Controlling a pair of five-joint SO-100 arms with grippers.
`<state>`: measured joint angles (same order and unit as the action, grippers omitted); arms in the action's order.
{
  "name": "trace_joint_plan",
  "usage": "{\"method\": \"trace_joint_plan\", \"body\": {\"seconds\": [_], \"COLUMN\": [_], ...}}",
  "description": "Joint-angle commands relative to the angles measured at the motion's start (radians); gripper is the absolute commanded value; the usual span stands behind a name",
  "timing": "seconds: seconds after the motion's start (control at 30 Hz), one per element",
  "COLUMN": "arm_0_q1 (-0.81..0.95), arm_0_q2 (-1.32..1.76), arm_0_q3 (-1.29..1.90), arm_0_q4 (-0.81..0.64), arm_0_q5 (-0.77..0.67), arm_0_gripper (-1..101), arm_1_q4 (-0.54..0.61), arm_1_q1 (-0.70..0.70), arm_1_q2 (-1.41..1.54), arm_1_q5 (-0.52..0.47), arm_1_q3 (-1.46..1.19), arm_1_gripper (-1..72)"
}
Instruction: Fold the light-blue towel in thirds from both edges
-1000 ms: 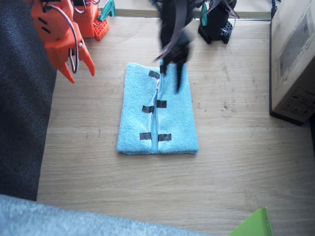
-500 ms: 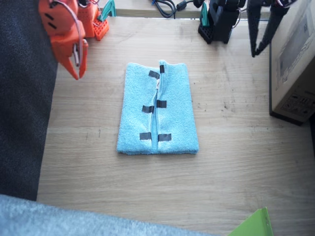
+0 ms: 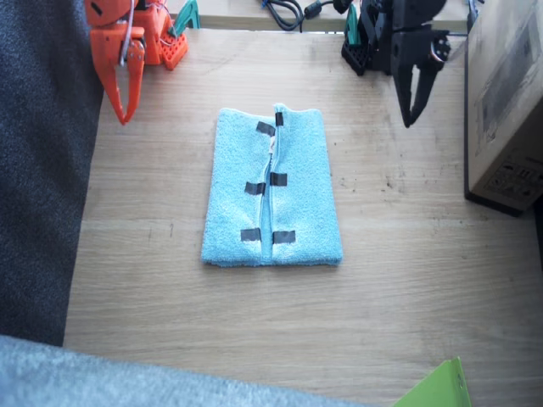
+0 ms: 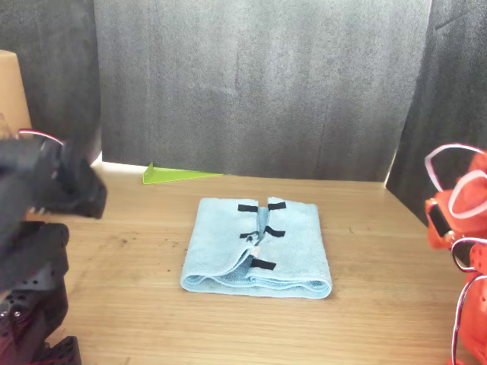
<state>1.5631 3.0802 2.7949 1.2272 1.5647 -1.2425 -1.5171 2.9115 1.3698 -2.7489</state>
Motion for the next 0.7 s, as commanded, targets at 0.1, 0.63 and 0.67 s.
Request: {"method": "trace_joint_plan", "body": {"seconds": [0.1,0.63,0.67], "arm_0_q1": [0.052,0.04,0.04], "arm_0_q2": [0.098,0.098,0.098], "arm_0_q3": [0.005,0.0,0.0], "arm_0_q4": [0.031,0.048,0.048], "arm_0_q5": [-0.046,-0.038,-0.038], "arm_0_gripper": [0,0,0], "arm_1_q4": [-0.075,-0.077,-0.077], "arm_1_q1": [0.046,0.109,0.109], "arm_1_q2": [0.239,0.238,0.238], "arm_1_q5": [0.04,0.107,0.107], "arm_1_q3": [-0.025,-0.025,-0.025], "arm_1_gripper": [3.1,0.0,0.0]}}
